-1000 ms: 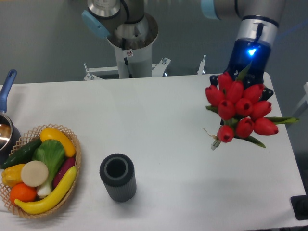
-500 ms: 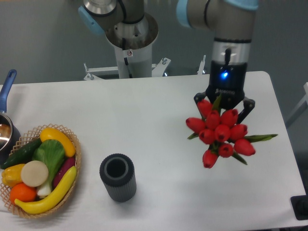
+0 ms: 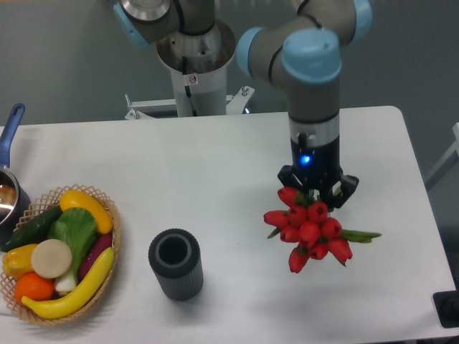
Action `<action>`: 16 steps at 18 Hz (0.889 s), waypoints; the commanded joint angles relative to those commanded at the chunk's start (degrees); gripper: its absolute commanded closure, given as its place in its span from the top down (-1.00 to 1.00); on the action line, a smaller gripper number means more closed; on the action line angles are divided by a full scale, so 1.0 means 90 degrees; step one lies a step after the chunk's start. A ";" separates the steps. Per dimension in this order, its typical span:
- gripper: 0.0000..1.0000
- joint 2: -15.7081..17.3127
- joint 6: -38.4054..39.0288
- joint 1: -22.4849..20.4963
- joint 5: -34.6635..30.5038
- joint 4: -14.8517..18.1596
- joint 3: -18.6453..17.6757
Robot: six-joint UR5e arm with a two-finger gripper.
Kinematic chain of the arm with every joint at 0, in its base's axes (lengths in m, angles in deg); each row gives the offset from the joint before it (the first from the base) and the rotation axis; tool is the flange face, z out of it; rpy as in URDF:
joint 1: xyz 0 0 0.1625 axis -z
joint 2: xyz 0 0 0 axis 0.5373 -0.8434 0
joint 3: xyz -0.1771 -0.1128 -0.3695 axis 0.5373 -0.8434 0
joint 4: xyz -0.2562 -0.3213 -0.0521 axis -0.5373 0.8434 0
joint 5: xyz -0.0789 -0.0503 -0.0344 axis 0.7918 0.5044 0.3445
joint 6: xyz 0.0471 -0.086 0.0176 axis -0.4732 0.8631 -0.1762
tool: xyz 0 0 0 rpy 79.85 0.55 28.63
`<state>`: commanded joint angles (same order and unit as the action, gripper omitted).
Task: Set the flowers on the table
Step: 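Swing the held tulip bouquet toward the table center, tilting it, then lower the tulip bouquet flat onto the table surface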
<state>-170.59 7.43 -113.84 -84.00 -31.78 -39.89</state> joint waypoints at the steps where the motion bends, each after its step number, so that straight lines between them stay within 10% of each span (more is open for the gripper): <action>1: -0.37 -0.0185 -0.0010 0.0019 -0.0204 0.0000 0.0019; 16: -0.35 -0.1515 -0.0498 0.0400 -0.0988 -0.0010 0.0400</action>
<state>-184.22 2.95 -110.23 -92.89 -31.86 -36.28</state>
